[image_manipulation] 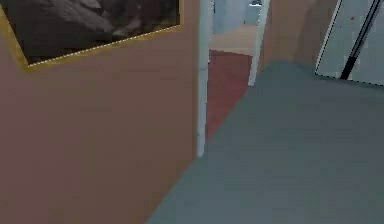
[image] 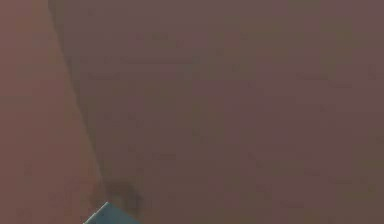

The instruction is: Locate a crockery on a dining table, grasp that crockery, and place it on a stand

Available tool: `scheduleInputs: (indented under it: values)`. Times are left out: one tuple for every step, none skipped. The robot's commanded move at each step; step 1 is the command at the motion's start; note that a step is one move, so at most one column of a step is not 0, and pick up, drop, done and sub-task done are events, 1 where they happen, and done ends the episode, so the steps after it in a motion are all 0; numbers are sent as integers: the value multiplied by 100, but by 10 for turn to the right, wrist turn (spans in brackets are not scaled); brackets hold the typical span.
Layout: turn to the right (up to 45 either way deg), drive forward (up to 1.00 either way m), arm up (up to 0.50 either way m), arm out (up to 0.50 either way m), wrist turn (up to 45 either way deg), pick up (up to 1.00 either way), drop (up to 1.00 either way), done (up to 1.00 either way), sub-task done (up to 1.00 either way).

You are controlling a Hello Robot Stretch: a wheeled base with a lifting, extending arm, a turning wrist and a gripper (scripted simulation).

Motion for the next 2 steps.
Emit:
scheduleInputs:
  values:
    - [450,0,0,0,0,0,0,0,0]
    - [450,0,0,0,0,0,0,0,0]
